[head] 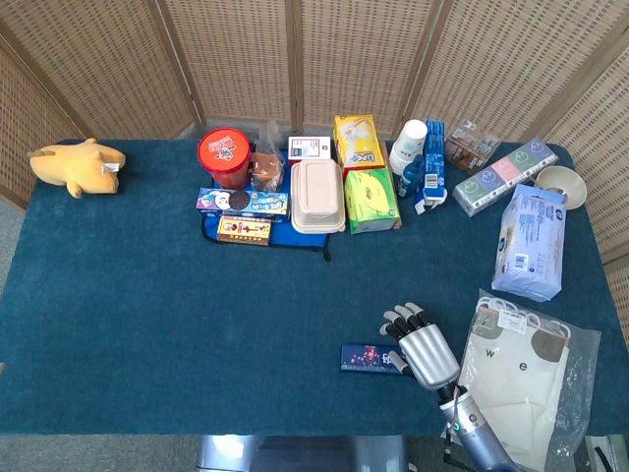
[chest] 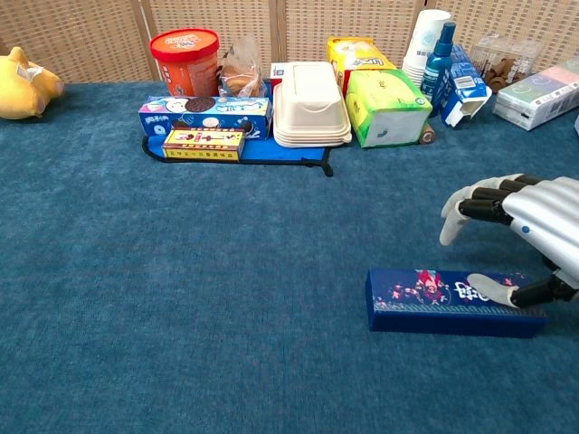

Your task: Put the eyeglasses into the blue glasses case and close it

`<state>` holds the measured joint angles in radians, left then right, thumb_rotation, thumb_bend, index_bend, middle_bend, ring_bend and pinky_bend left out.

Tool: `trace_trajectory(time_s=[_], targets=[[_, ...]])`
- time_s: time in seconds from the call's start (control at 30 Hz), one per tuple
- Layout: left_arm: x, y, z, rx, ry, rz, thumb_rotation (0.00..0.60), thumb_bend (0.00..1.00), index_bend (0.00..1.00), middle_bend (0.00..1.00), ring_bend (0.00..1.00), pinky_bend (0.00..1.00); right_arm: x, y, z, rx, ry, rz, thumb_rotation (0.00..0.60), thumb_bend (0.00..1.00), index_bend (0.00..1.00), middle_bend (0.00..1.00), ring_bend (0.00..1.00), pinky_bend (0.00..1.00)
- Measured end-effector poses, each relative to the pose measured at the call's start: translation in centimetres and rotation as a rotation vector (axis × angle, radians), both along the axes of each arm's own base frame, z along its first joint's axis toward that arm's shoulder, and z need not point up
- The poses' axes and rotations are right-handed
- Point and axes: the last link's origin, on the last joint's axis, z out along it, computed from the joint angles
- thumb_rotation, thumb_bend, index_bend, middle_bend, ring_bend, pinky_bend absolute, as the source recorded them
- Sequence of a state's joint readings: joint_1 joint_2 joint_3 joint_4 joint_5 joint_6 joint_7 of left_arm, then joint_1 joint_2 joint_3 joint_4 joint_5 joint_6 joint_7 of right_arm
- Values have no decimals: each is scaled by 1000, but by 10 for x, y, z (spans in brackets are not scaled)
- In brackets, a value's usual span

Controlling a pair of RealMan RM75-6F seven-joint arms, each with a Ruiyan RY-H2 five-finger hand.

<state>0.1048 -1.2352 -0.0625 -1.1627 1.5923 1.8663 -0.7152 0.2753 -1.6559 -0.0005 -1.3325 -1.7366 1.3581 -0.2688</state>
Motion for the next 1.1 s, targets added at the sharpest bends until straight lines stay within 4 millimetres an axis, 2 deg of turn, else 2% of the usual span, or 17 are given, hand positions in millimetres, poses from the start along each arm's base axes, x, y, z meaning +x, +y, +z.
trace_trajectory(time_s=[0.33, 0.47, 0.6, 0.73, 1.1], targets=[[-2, 3, 1, -2, -2, 6, 600, 130, 117, 160, 17, 0, 26, 19, 21, 21, 23, 7, 600, 336, 157, 224, 146, 178], [-3, 4, 0, -8, -5, 9, 600, 131, 117, 159, 16, 0, 34, 28, 23, 62, 70, -6, 600, 336, 98, 197, 128, 169], [-5, 5, -2, -19, -5, 13, 600, 132, 117, 156, 11, 0, 33, 35, 19, 103, 107, -36, 600, 336, 40, 169, 103, 158], [-6, 6, -2, -18, -3, 14, 600, 131, 117, 154, 9, 0, 31, 37, 14, 127, 119, -57, 600, 336, 2, 136, 71, 147], [-7, 5, -3, -19, 4, 20, 600, 130, 117, 154, 7, 0, 28, 31, 4, 157, 155, -86, 600, 339, 0, 103, 38, 138]])
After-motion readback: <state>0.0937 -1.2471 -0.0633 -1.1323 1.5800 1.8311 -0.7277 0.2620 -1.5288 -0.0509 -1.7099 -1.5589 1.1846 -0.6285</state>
